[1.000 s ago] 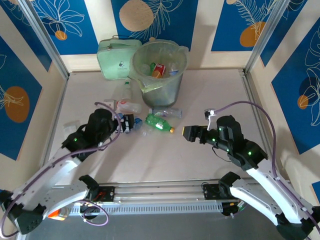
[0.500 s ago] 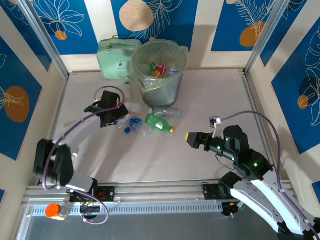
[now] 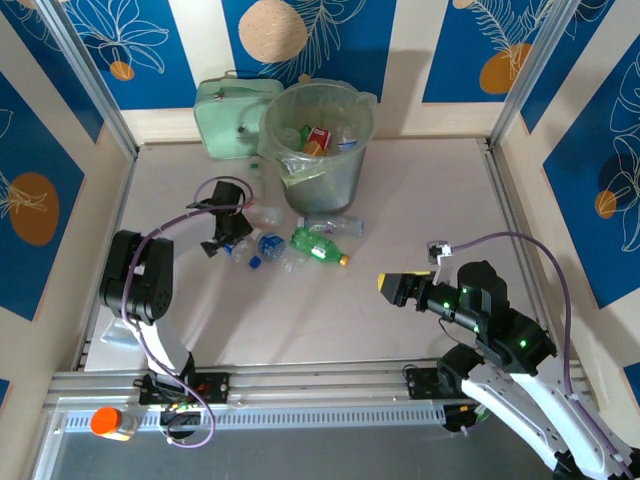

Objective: Put the plastic bottles in the bin

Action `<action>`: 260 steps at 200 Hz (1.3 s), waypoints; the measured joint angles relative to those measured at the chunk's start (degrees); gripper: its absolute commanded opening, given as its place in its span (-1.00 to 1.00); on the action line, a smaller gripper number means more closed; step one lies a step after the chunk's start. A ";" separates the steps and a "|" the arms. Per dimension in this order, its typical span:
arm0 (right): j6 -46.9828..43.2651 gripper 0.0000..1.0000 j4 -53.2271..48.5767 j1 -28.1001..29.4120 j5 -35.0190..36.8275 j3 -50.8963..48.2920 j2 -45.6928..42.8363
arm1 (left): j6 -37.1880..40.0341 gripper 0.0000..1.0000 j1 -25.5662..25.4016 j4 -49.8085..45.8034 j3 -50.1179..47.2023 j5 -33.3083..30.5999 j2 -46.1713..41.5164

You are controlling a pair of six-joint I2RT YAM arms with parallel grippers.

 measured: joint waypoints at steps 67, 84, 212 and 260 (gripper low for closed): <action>0.17 0.77 0.07 -0.04 -0.02 -0.46 0.11 | -1.01 -0.02 1.18 3.63 -0.57 3.13 1.09; 0.20 0.77 0.02 -0.04 -0.02 -0.46 0.22 | -0.98 -0.06 1.27 4.42 -1.09 3.43 0.68; 0.66 0.76 0.44 -0.04 -2.21 0.15 1.25 | 2.32 0.02 1.51 10.84 -12.61 16.83 -35.47; 0.87 0.77 3.10 -0.04 -3.91 0.15 4.76 | 3.10 0.02 -0.98 31.91 -20.41 39.52 -41.99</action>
